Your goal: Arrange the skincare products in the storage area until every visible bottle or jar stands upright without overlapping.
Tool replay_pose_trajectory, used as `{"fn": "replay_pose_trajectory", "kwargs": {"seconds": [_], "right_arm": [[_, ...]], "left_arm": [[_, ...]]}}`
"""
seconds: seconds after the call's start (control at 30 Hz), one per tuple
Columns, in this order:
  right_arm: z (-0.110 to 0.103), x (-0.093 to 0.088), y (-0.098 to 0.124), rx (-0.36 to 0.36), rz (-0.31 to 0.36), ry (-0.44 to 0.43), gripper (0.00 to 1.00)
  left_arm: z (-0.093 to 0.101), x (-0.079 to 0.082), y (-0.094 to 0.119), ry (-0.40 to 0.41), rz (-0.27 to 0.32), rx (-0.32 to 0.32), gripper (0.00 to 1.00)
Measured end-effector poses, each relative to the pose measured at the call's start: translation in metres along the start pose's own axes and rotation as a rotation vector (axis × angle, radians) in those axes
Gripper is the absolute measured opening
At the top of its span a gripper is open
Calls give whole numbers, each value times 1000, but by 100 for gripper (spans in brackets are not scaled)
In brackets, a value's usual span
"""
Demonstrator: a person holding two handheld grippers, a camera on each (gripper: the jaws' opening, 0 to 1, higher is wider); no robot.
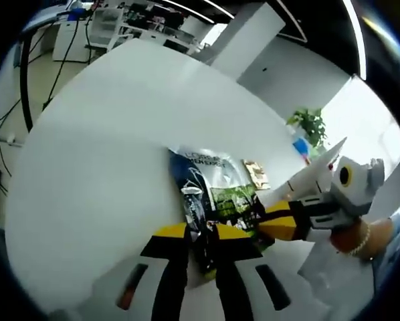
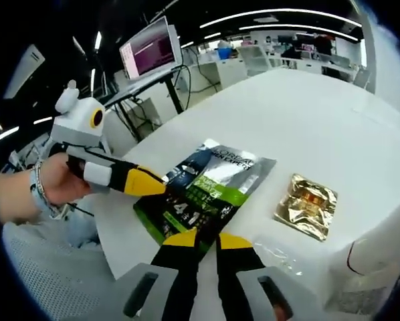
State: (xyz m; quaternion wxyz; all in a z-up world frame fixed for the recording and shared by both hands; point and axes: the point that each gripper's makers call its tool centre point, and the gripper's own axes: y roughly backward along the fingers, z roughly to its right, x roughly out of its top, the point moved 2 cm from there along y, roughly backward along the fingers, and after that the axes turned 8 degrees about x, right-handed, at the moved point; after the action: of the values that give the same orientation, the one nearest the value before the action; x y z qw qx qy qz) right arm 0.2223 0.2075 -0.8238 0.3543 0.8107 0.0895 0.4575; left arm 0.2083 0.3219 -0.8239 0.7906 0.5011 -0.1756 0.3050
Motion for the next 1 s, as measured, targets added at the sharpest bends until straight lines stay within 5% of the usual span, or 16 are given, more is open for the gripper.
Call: {"fn": "replay_pose_trajectory", "kwargs": {"seconds": [0.13,0.27,0.4,0.53,0.7,0.83,1.0], "right_arm": [[5,-4,7,-23,-40,-13,0],[11,0,18,-45,-11,-29,0],[3,13,16,34,101,-49,0],[-15,11,6,116,88,-48,0],[-23,3,-5,107,33,34,0],[-18,-10,-11,56,-49,90,0],[-15,-10,-9,49,-31,79,0]], "left_arm": [[-1,2,8,8,21,-7,11],[-3,4,19,22,65,-8,11],[2,3,26,-8,94,-5,8],[19,-5,29,-53,99,-34,0],[9,-18,20,-163,57,51,0],[7,-29,12,-172,18,66,0],[7,-29,10,-131,33,55,0]]}}
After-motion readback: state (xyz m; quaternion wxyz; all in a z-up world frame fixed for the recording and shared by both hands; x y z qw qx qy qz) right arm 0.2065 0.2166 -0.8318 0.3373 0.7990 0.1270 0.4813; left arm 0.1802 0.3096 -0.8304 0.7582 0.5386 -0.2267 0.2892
